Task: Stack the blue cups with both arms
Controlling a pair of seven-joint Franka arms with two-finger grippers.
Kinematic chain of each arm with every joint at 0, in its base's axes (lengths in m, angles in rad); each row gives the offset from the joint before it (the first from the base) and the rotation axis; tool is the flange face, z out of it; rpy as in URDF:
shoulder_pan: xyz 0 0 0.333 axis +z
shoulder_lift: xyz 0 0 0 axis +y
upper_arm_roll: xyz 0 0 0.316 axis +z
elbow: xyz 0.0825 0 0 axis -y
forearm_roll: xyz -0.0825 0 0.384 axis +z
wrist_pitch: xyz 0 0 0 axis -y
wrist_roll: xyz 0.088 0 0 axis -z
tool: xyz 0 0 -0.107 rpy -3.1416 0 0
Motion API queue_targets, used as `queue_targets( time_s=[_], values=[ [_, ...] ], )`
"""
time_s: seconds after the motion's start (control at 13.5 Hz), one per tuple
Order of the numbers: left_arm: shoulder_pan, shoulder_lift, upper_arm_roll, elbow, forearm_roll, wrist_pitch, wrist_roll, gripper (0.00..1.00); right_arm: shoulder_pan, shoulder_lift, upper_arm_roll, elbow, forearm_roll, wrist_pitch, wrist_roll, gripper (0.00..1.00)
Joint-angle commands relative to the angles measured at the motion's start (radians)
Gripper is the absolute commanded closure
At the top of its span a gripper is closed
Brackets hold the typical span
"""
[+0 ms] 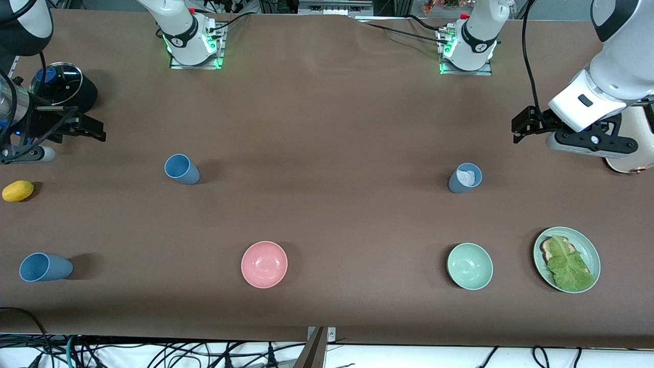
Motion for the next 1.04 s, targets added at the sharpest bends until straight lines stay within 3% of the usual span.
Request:
queue_targets(
  time_s=[0.0,0.37,0.67,0.96],
  values=[
    [-0.002,-0.005,0.000,0.013,-0.005,-0.009,0.014,0.00,-0.002,0.001,0.001,0.006,0.007,-0.013,-0.008,0.00],
    [0.000,-0.003,0.001,0.011,-0.004,-0.017,0.023,0.00,0.001,0.025,0.001,-0.003,0.005,-0.022,-0.011,0.00],
    [0.012,0.007,0.003,0.005,-0.002,-0.025,0.009,0.00,0.001,0.111,0.007,-0.002,-0.001,-0.033,-0.012,0.00],
    [-0.002,0.150,0.003,0.008,0.011,-0.020,0.011,0.00,0.004,0.188,0.007,-0.034,-0.004,0.045,-0.008,0.00]
  ],
)
